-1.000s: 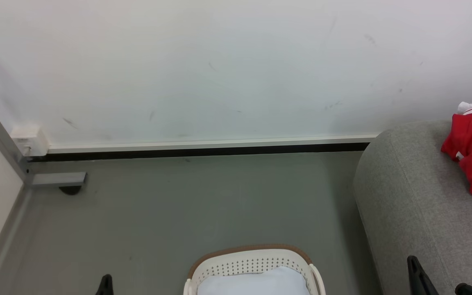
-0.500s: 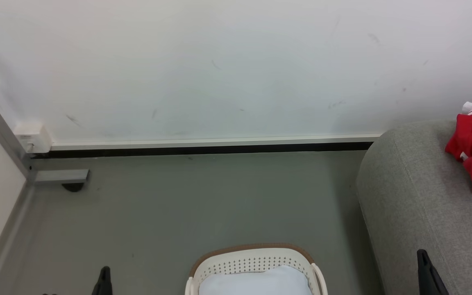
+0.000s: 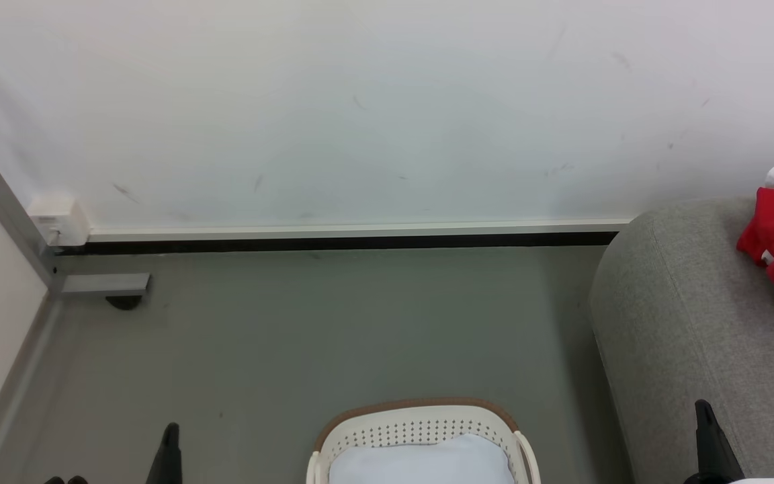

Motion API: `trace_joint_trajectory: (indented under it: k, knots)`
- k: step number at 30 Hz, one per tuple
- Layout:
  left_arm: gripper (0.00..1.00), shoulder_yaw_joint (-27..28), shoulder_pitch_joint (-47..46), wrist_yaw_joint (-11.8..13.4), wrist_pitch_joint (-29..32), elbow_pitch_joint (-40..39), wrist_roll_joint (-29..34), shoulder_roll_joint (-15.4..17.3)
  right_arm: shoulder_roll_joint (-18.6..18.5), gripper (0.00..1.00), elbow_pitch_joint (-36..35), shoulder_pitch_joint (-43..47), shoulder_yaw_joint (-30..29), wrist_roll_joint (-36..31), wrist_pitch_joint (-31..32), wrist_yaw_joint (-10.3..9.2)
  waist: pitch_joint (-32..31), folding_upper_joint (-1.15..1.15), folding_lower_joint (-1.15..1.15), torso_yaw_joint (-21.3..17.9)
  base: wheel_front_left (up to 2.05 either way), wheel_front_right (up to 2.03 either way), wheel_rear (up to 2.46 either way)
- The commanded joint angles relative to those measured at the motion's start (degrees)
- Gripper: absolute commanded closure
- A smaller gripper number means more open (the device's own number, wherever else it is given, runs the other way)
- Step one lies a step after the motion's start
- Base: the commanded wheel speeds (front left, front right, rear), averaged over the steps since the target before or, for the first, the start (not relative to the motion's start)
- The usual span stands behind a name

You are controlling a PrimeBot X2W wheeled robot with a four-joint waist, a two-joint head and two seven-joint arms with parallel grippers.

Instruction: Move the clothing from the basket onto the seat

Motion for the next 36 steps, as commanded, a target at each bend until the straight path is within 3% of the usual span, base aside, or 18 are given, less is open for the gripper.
trace_joint_trajectory:
  k: [1, 36]
  knots:
    - [1.0, 0.21, -1.42, -0.28, 0.45, -0.86, -2.42, 0.47, -0.58, 1.0, -1.11, -1.69, -0.37, 2.27, 0.42, -0.05, 0.04, 0.0, 0.0, 0.07, 0.0, 0.0, 0.0]
    - [1.0, 1.26, -3.64, -1.77, 6.13, -2.79, -24.15, 0.68, -0.78, 1.0, -2.67, -3.5, -2.55, 24.41, 6.1, -0.08, 0.81, 0.0, 0.0, 1.49, 0.0, 0.0, 0.0]
